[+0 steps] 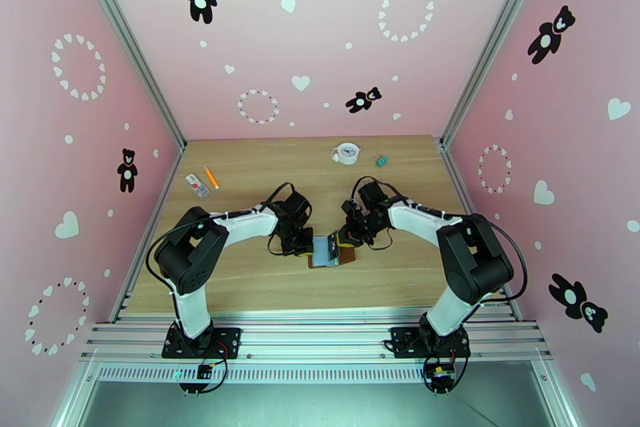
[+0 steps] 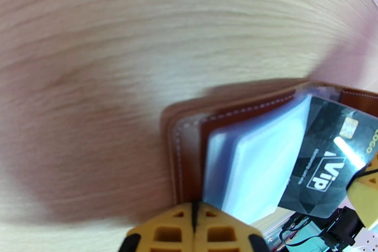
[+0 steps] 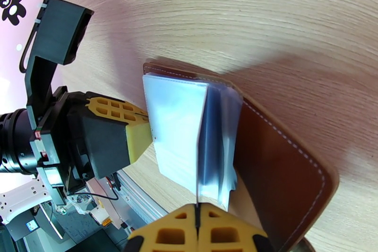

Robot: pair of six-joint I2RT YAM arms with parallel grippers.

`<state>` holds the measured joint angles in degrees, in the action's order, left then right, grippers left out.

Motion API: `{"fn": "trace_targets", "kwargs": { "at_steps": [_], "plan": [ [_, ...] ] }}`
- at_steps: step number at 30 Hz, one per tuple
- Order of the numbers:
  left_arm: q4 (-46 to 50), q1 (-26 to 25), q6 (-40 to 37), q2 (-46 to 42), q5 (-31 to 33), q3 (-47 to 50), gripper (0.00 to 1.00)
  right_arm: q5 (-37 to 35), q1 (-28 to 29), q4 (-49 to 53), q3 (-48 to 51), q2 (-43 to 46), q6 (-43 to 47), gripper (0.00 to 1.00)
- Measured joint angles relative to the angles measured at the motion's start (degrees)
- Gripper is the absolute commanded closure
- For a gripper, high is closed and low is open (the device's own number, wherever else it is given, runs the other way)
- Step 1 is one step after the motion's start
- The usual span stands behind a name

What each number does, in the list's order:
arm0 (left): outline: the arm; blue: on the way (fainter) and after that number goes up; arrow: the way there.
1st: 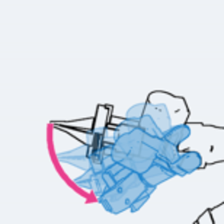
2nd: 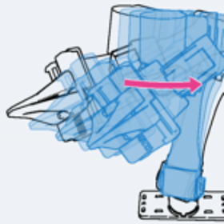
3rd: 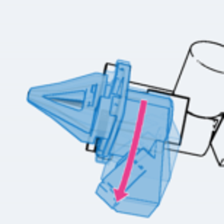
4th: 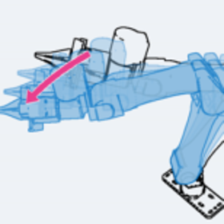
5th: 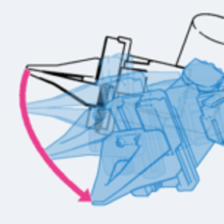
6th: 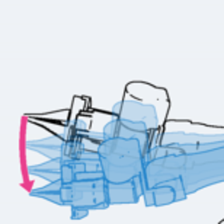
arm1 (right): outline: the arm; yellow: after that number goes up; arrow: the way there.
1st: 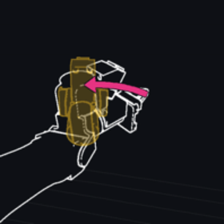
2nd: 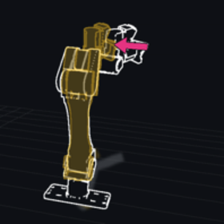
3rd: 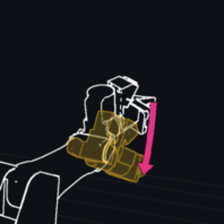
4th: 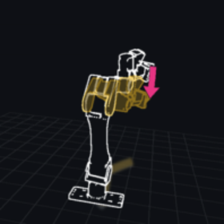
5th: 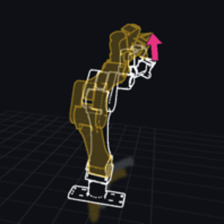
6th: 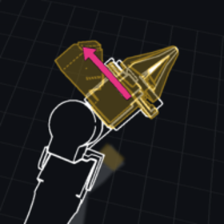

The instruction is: Put the credit cards into the card holder

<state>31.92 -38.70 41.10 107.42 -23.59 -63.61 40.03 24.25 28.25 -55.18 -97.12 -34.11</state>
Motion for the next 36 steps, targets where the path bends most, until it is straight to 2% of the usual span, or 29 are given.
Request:
{"fn": "trace_targets", "kwargs": {
  "at_steps": [17,36],
  "plan": [
    [-0.07,0.09,0.00,0.00,-0.17,0.07,1.00,0.00,0.00,-1.44,2.38,-0.13,0.35,1.00],
    [-0.07,0.26,0.02,0.11,-0.63,0.07,1.00,-0.61,0.15,-1.95,1.53,-5.57,1.51,1.00]
  ]
}}
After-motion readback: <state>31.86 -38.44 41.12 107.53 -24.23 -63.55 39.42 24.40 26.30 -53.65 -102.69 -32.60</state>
